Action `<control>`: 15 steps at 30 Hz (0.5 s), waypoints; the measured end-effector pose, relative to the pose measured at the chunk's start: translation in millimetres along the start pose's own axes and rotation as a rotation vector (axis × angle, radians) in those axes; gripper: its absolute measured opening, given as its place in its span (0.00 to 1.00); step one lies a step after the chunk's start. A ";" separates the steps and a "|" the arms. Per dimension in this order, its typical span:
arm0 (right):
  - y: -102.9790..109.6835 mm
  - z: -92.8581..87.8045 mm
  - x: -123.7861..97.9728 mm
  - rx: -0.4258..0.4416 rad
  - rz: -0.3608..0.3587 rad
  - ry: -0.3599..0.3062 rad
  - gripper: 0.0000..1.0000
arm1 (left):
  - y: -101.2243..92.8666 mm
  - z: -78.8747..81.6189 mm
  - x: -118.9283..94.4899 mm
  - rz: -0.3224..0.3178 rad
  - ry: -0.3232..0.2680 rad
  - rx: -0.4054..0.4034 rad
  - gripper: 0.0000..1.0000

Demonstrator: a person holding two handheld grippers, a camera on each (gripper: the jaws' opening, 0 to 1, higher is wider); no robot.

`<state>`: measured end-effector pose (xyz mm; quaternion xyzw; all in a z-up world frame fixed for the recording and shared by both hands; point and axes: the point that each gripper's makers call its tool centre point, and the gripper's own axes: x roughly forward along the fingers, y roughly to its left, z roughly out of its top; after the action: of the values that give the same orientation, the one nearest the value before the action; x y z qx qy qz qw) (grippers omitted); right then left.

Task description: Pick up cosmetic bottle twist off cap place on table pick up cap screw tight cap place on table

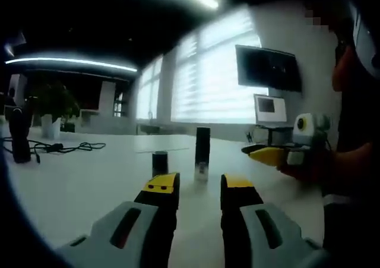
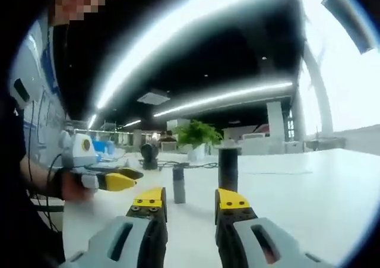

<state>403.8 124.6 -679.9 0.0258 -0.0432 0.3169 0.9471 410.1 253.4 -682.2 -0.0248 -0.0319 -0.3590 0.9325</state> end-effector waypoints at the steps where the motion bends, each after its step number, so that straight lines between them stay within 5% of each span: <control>1: 0.9 -0.9 -0.3 -0.011 0.001 0.007 0.25 | -0.5 0.3 0.1 -0.001 -0.001 0.004 0.18; 15: -6.5 0.7 -1.5 -0.002 -0.032 0.002 0.25 | -12.2 -3.2 2.5 -0.039 0.027 0.038 0.22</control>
<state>406.5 118.4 -679.5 0.0255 -0.0421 0.3017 0.9521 403.9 242.5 -684.9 -0.0014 -0.0265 -0.3766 0.9260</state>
